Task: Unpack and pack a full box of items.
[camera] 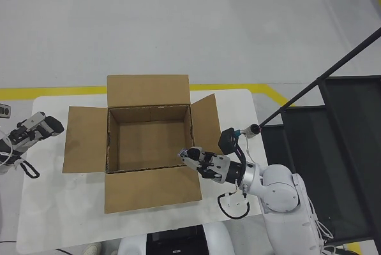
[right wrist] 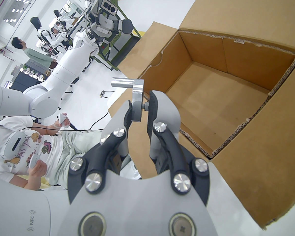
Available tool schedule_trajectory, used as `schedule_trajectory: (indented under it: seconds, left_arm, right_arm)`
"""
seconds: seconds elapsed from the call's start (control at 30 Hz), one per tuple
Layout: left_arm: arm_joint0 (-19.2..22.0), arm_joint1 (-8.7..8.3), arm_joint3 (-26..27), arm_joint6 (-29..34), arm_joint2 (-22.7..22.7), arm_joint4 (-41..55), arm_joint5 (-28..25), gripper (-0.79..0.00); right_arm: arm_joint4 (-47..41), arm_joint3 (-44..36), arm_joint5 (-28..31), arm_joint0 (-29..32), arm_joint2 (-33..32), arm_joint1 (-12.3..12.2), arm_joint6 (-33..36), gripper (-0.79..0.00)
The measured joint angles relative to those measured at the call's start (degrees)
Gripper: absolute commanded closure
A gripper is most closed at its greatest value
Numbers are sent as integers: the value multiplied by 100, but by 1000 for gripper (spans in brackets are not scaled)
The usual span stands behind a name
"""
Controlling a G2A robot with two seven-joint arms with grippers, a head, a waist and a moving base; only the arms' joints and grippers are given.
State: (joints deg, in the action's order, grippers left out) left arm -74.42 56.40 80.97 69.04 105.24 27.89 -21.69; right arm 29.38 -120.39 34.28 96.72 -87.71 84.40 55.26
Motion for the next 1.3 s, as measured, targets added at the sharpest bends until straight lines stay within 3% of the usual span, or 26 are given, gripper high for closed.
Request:
schedule_trajectory:
  seconds: [0.5,0.8,1.1,1.2,1.3]
  left_arm:
    - [0,0,0,0,0,0,0,-785]
    - [0,0,0,0,0,0,0,-785]
    - [0,0,0,0,0,0,0,-785]
    - [0,0,0,0,0,0,0,-785]
    - [0,0,0,0,0,0,0,-785]
  right_arm:
    - [286,-200,-115,15,-285,-104,-112,0]
    - [-24,-519,105,321,-1189,-315,125,0]
    - [-1103,-334,646,1136,-2877,-578,634,0]
    - [-962,-239,726,1479,-3290,-634,735,0]
    - [-261,-74,784,1763,-3352,-672,693,0]
